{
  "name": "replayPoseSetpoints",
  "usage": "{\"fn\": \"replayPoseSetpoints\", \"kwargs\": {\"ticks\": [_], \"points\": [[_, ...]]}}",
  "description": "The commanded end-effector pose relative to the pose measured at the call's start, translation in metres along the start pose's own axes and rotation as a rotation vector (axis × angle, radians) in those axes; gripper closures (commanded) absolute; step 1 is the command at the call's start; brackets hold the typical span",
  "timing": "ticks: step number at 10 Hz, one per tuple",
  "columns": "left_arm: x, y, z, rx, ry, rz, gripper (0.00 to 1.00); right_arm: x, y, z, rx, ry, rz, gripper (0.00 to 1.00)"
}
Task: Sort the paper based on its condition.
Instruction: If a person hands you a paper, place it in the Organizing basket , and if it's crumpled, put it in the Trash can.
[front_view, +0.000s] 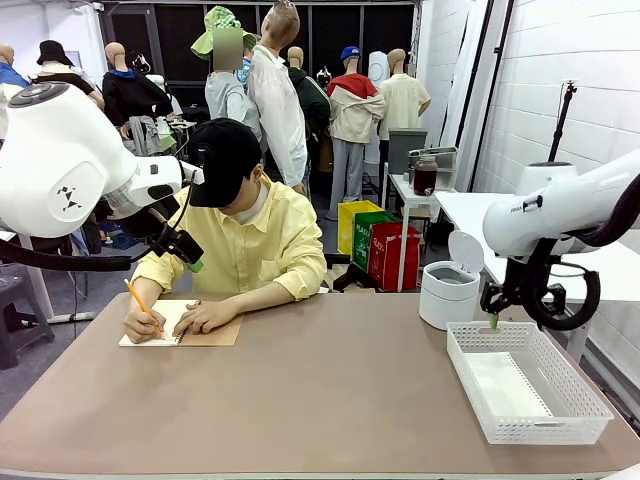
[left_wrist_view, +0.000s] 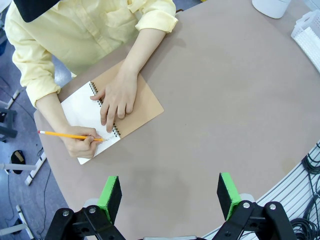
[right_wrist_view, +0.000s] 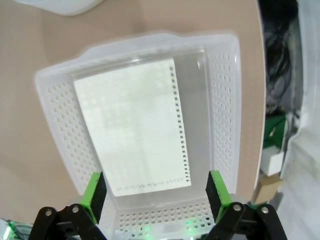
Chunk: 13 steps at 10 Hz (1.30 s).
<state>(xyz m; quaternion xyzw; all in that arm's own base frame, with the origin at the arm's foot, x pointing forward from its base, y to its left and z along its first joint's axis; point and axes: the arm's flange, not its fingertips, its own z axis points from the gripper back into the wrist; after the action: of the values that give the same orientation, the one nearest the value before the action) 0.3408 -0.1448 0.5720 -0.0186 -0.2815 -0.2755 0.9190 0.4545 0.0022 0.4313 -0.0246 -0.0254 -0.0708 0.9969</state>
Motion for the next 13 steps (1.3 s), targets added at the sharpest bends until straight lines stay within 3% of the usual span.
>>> {"fn": "replayPoseSetpoints", "kwargs": {"ticks": [1,8,13], "points": [[0.000,0.002,-0.001,0.002,-0.011,-0.008,0.00,-0.001,0.010,0.030,-0.001,-0.109,0.109,0.00],[0.000,0.002,-0.001,0.002,-0.011,-0.008,0.00,-0.029,0.074,0.115,0.226,-0.415,0.741,0.00],[0.000,0.002,-0.001,0.002,-0.011,-0.008,0.00,-0.033,0.090,0.130,0.185,-0.423,0.749,0.00]]}}
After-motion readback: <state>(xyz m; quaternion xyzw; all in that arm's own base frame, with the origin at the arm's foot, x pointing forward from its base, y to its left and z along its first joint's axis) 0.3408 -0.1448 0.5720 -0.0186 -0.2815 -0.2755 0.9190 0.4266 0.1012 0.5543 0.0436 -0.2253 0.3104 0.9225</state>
